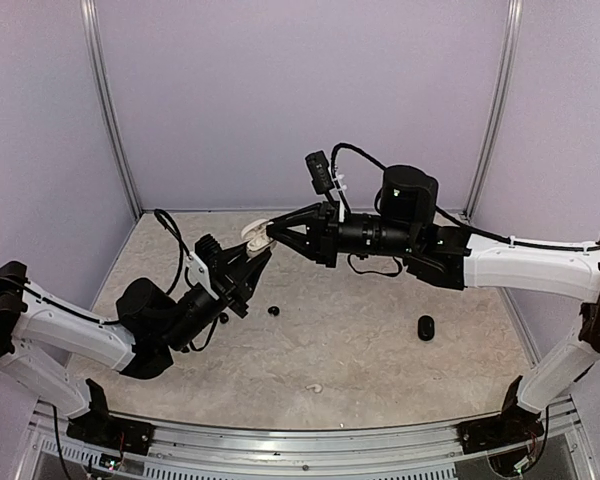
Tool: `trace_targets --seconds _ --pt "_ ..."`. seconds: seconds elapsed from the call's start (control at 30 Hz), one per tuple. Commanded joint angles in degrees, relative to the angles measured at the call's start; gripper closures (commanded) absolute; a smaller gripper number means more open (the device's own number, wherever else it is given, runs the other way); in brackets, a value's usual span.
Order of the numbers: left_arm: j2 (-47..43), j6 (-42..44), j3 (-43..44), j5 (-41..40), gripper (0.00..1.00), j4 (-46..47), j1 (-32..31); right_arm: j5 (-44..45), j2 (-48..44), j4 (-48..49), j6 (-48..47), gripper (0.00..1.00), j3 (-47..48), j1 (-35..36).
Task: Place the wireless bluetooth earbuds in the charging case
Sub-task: Insert the left earbud into the left side groove of the charging case.
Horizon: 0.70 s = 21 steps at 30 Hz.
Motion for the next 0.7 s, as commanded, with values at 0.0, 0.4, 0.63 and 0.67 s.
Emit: trace_targets --seconds 0.0,0.4,0.63,0.67 --pt "0.07 0.74 1.74 -0.70 0.91 2.83 -0.47 -0.95 1.27 2.68 0.94 0.83 1.82 0.98" --pt "0.31 0.30 1.97 -0.85 0.91 3.58 -0.68 -0.02 3.55 3.01 -0.79 0.83 3.14 2.43" --pt "0.53 0.22 2.03 -0.88 0.91 3.93 -0.69 0.37 4.42 3.69 -1.18 0.83 3.37 2.91" --pt "0.61 0.23 2.05 -0.85 0.91 3.94 -0.68 0.54 4.47 4.02 -1.20 0.83 3.29 2.96"
